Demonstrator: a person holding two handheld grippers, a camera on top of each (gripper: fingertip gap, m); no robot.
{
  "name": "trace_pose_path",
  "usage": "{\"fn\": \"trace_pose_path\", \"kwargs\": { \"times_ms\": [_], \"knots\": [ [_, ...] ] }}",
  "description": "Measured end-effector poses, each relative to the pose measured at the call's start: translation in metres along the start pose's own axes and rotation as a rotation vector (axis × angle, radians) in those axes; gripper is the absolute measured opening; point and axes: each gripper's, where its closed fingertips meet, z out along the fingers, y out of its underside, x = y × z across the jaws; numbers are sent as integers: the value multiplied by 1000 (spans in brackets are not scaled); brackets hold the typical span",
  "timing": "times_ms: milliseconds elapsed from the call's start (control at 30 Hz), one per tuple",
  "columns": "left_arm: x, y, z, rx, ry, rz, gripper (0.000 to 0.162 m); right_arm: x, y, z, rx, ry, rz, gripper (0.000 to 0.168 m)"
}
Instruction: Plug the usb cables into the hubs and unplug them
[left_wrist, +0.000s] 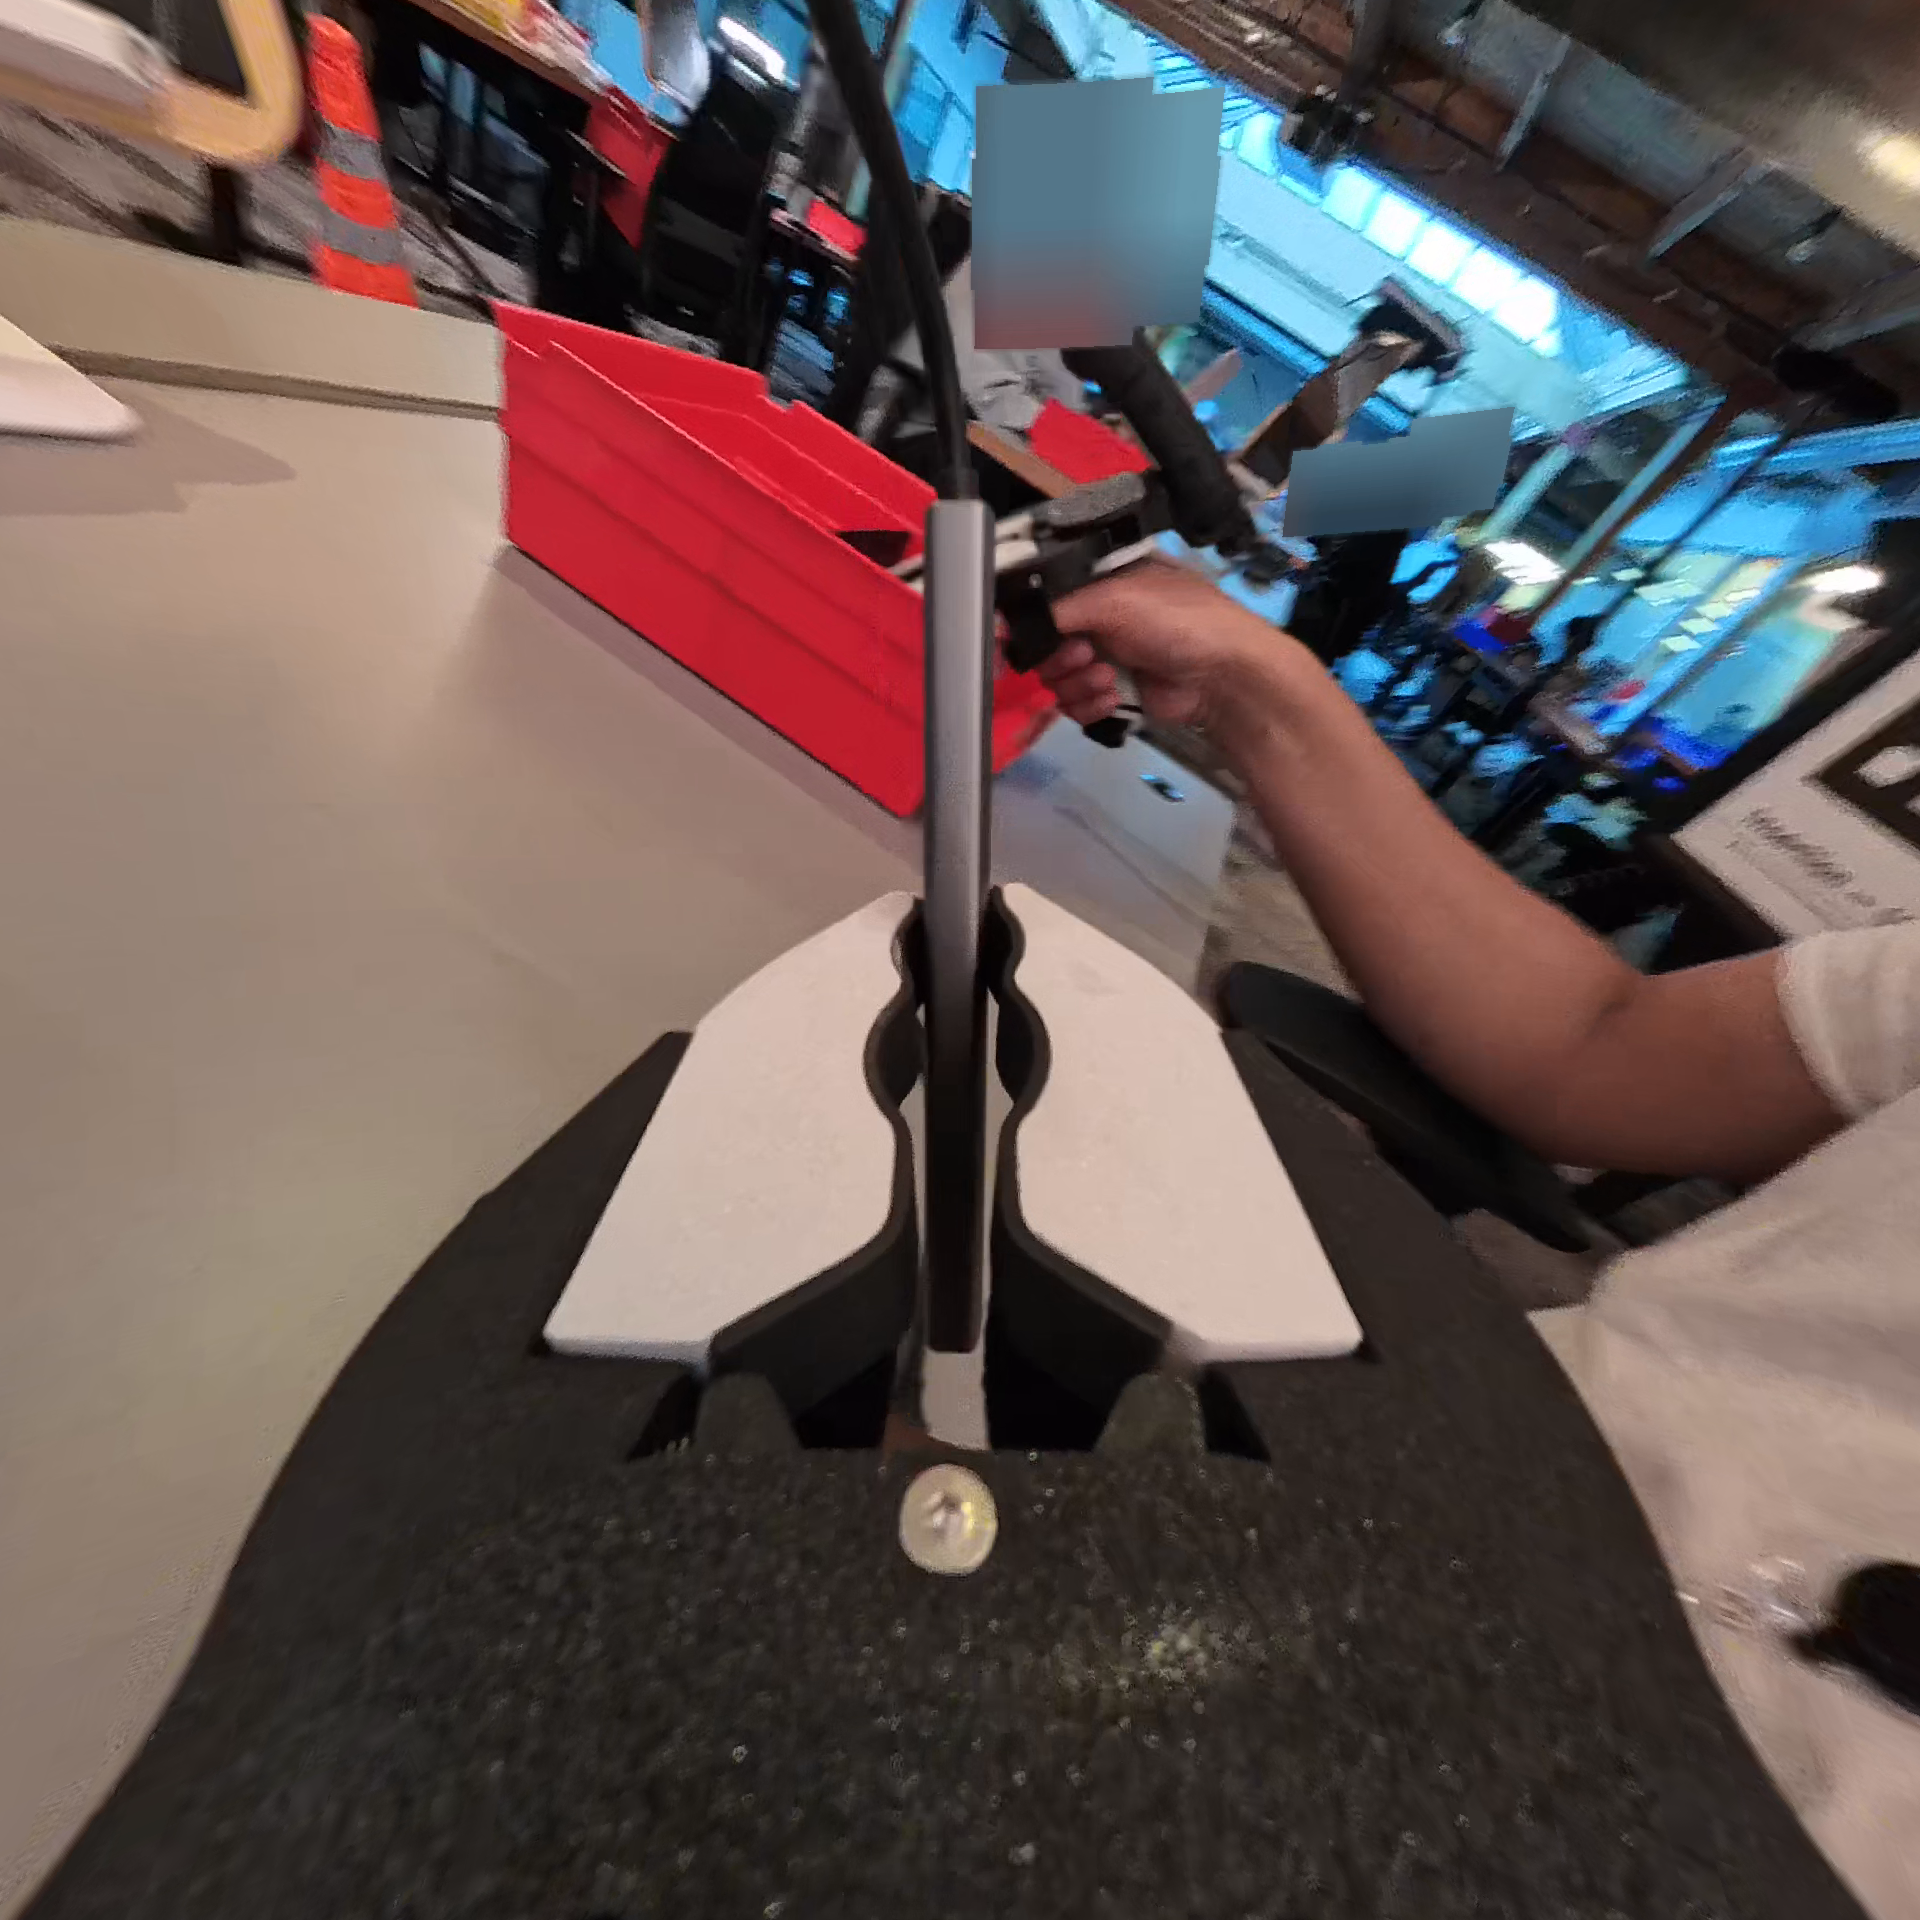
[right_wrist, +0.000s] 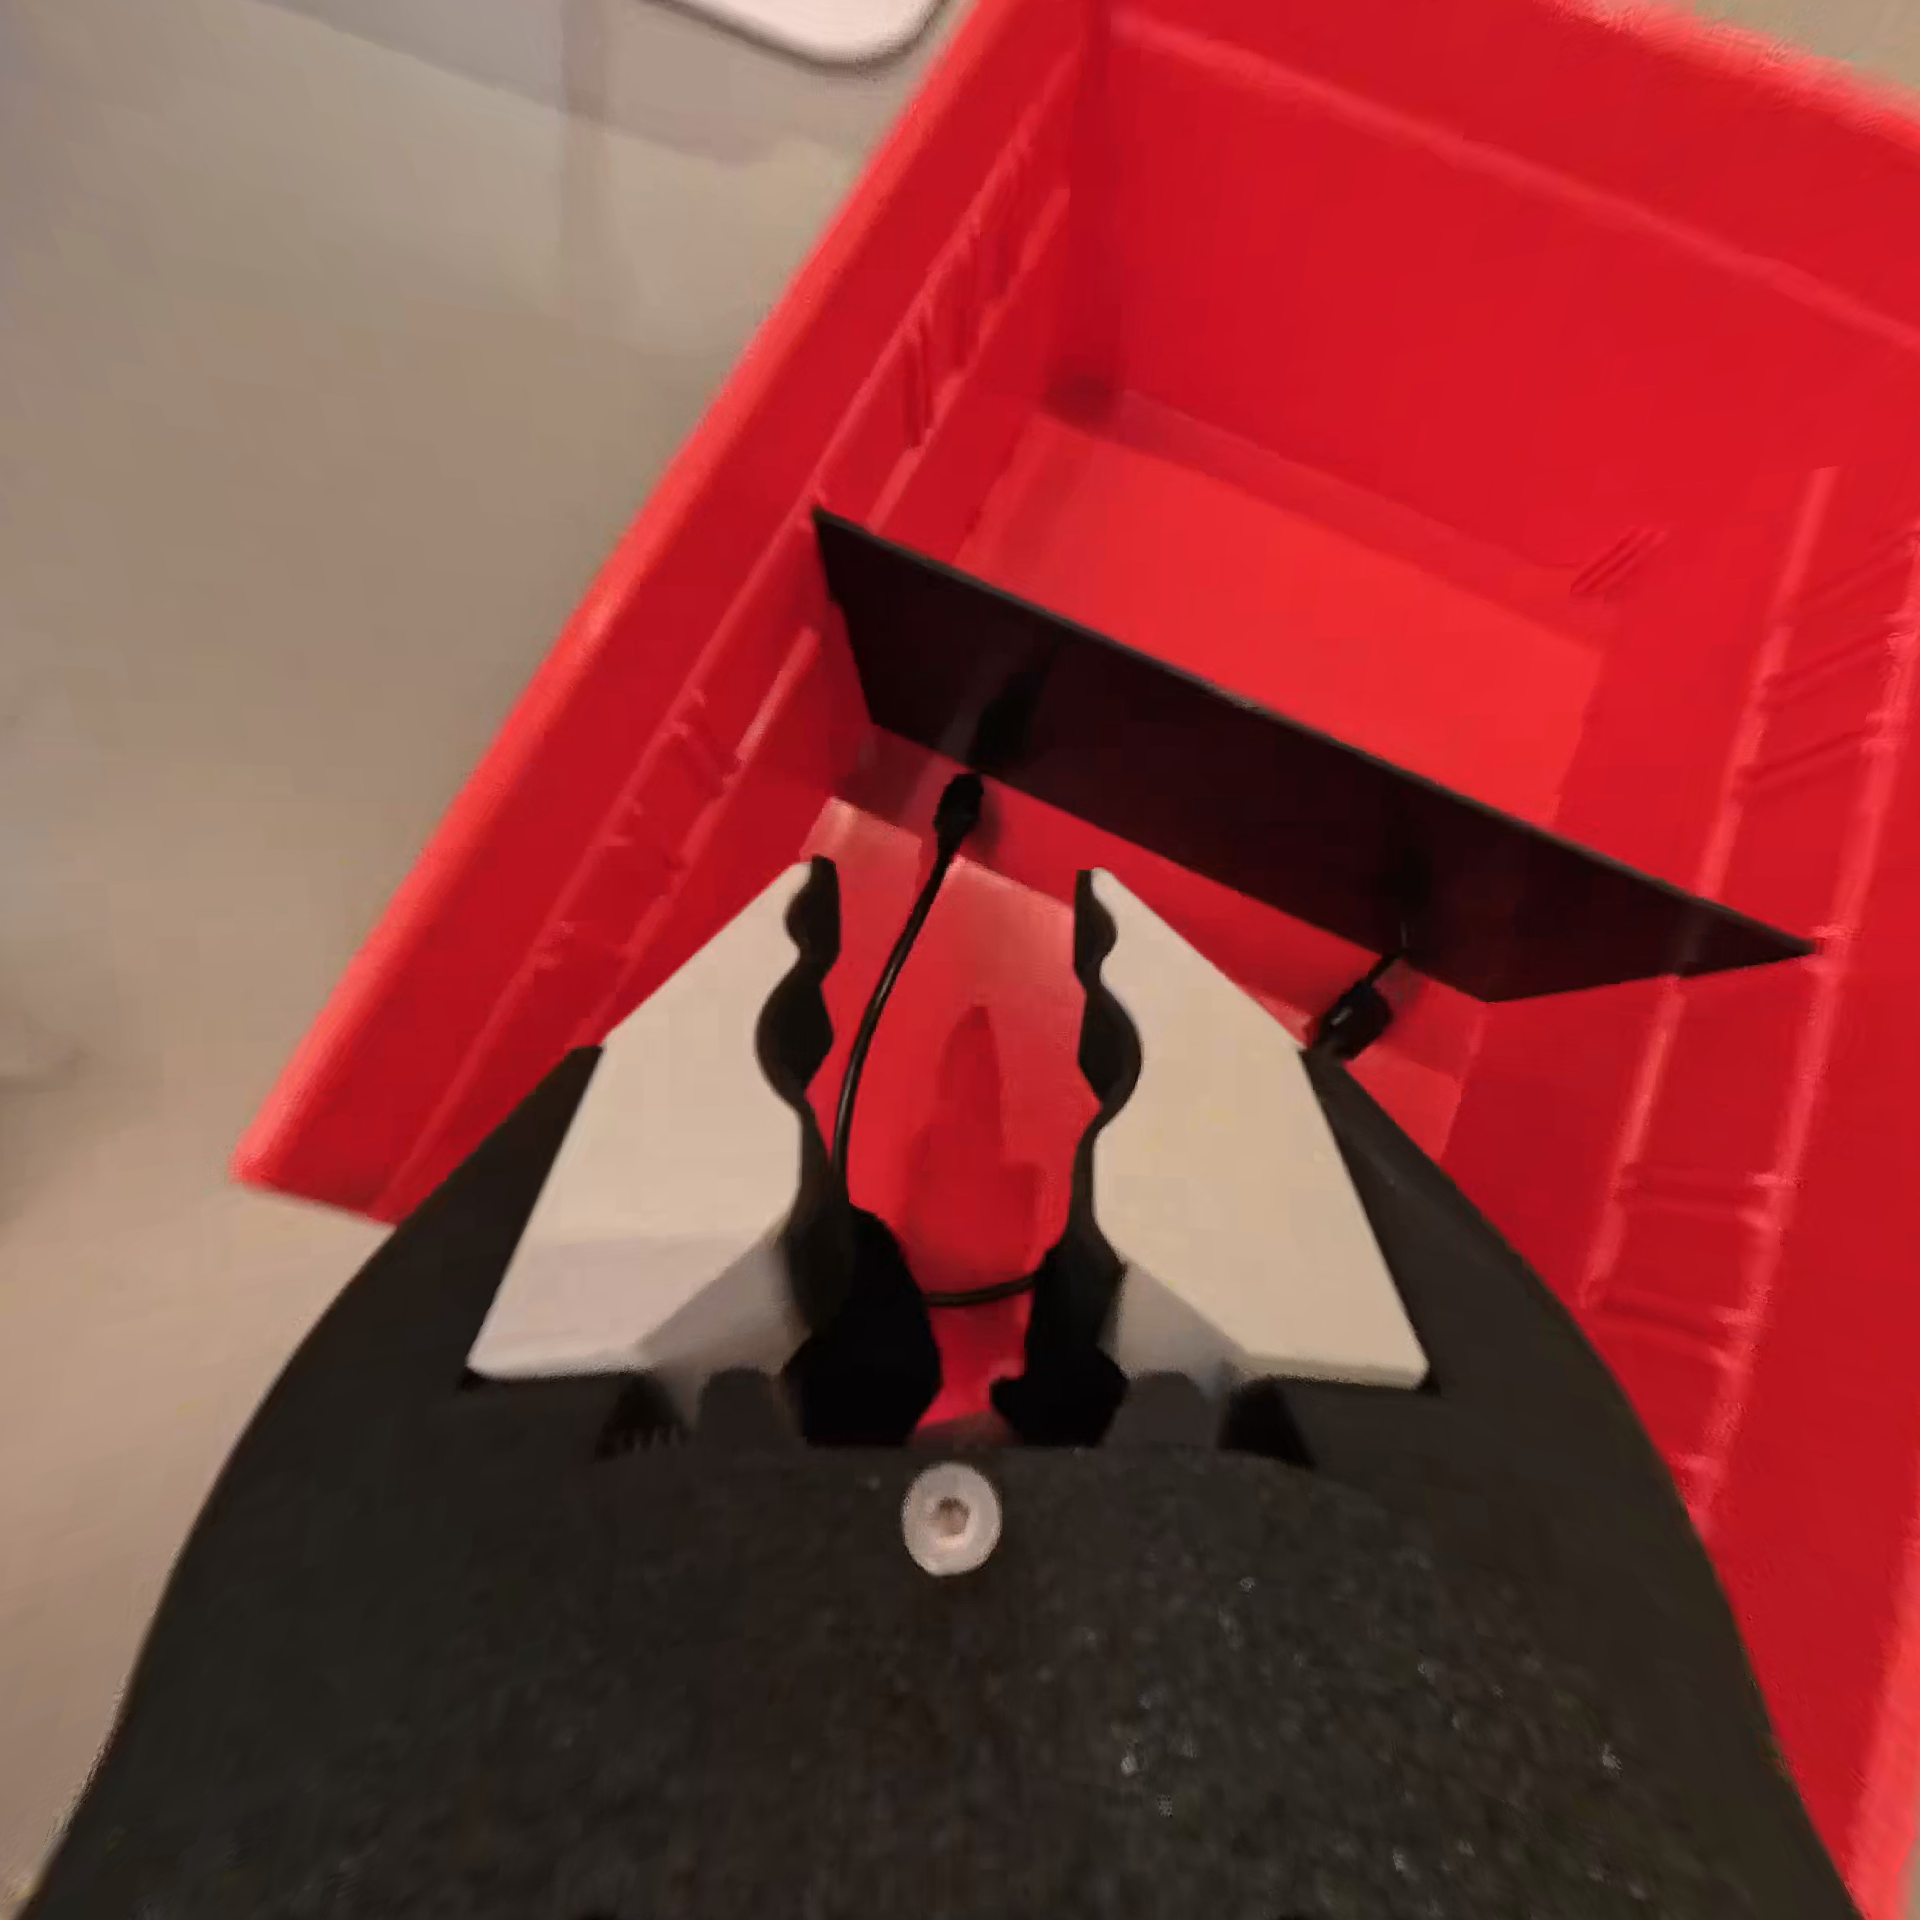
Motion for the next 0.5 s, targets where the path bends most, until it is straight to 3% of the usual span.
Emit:
{"fn": "trace_pose_path", "kwargs": {
  "times_ms": [133,300,400,500],
  "knots": [
    [1,-4,8,-60,91,-176,9,-26,-50,-57,261,-57,-153,58],
    [4,-17,20,-135,246,-412,9,-171,-82,-120,623,-371,-535,43],
    [5,-19,28,-178,291,-445,9,-248,-71,-120,710,-529,-647,32],
    [6,-19,34,-185,323,-488,9,-284,-52,-96,631,-593,-692,32]
  ]
}}
